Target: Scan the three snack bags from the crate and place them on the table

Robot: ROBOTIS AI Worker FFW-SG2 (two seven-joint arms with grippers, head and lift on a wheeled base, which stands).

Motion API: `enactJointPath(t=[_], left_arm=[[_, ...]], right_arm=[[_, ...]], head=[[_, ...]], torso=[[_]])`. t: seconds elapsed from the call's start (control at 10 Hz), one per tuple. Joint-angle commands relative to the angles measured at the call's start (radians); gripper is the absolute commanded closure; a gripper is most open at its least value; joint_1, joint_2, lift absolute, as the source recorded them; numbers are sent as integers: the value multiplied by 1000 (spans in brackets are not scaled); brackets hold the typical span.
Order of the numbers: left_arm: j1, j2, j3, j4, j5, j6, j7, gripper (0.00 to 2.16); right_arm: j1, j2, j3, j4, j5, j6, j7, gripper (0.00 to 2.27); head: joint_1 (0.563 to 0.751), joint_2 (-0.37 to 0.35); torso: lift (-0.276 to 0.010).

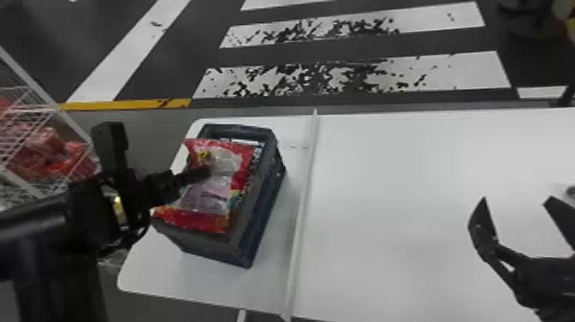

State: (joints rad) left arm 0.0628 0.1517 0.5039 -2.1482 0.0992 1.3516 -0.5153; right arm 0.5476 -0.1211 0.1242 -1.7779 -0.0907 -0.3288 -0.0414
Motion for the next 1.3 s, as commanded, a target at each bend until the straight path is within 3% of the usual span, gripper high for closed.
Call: enactJointPath(t=[0.0,0.4,0.6,0.8,1.0,1.1,1.2], left_arm=[[15,-8,1,-1,2,-24,0,2138],[-26,-8,2,-68,10,-33,23,2138],[-29,-17,16,-139,60,-30,63,2138],[-21,-73,11,-188,168,-12,92,2138],[-17,-144,-19,-196,267,19,130,2138],[-8,-154,-77,-193,274,16,149,2138],[0,-154,-143,-185,244,10,159,2142]], right_arm=[[0,0,0,0,0,0,0,73],[-3,0,5,0,0,0,0,76],[-3,0,5,0,0,0,0,76],[-5,1,6,-2,0,0,0,76],[-3,1,6,-3,0,-12,0,80],[-5,1,6,-3,0,-12,0,80],[-3,3,6,-2,0,-25,-2,80]], head=[[695,260],[695,259],[695,258],[695,247],[695,193],[695,159],[695,135]], torso=[[-62],[-62],[-62],[-62],[-62],[-62],[-62]])
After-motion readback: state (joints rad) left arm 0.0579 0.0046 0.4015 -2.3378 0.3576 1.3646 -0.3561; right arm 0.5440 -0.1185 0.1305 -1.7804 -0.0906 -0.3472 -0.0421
